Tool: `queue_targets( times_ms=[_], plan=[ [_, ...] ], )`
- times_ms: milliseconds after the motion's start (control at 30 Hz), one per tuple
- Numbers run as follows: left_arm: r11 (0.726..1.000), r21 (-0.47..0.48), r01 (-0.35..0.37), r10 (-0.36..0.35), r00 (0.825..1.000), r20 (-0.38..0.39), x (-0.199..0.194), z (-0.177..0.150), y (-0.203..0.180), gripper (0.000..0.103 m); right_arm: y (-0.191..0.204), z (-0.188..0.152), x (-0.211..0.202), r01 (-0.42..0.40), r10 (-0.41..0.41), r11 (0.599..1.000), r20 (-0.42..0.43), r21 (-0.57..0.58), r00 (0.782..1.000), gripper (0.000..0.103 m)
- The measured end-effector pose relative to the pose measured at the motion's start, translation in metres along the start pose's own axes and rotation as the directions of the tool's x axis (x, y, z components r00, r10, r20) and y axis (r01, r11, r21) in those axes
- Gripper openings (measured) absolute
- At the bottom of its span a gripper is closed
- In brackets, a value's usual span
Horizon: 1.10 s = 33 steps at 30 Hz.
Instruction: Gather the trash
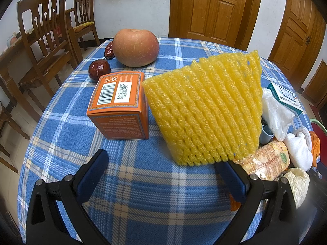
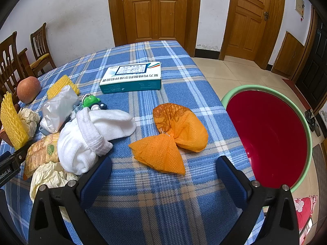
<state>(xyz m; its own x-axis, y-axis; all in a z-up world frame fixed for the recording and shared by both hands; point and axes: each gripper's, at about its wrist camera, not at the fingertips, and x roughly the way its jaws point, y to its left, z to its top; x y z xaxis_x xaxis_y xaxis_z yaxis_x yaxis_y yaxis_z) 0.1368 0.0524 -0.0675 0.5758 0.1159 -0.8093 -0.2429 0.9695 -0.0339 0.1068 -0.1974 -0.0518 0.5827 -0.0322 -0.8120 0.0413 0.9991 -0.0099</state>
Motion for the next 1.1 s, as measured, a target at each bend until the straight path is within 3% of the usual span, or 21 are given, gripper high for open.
queue_targets(
  times_ms=[1100],
  plan=[
    [1.0, 0.0, 0.0, 0.0, 1.0, 0.0, -0.0002, -0.0004, 0.0001, 0.102, -0.0003, 0.0, 0.0, 0.0, 0.0, 1.0, 0.0, 0.0, 1.0, 0.103]
  ],
)
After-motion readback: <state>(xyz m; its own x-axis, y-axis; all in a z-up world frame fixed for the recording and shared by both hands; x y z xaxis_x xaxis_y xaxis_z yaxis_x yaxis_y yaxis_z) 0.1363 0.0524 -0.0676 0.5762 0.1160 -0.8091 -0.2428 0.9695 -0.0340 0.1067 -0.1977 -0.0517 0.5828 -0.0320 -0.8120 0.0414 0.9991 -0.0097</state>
